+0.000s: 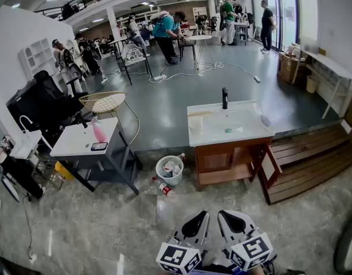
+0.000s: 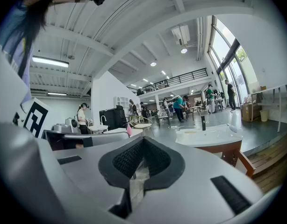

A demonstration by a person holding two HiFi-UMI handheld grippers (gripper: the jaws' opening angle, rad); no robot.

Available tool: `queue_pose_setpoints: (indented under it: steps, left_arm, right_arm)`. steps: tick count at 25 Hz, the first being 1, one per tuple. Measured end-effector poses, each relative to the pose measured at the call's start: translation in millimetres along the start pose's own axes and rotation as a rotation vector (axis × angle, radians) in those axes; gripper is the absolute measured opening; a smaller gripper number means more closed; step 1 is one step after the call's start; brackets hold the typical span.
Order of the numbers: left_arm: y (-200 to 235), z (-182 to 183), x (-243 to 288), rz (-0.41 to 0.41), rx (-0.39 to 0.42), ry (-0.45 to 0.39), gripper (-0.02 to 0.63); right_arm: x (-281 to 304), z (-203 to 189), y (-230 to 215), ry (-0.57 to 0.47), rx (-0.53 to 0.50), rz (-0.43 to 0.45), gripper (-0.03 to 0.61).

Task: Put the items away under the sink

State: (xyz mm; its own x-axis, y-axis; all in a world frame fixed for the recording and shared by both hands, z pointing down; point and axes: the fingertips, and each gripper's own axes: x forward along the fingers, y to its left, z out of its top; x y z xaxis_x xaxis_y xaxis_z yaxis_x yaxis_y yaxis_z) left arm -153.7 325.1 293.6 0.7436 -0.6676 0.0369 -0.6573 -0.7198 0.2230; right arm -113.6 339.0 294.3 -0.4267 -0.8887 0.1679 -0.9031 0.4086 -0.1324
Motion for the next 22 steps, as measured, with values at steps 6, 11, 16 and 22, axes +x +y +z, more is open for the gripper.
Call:
queue_pose_setpoints:
  steps: [6, 11, 16, 22]
  left_arm:
    - [4, 0, 0, 0.006, -0.005, 0.013, 0.014]
    - [22, -2, 7, 0.035, -0.013, 0.018, 0.014]
    - [44, 1, 17, 0.052, -0.013, 0.031, 0.014]
    - [78, 9, 38, 0.055, -0.048, 0.027, 0.015]
  right_arm:
    - [4, -2, -4, 0.001, -0.013, -0.006, 0.015]
    - [17, -4, -9, 0.010, 0.000, 0.006, 0.015]
    - [39, -2, -13, 0.026, 0.001, 0.029, 0.015]
    - [79, 3, -25, 0.028, 0.009, 0.055, 0.015]
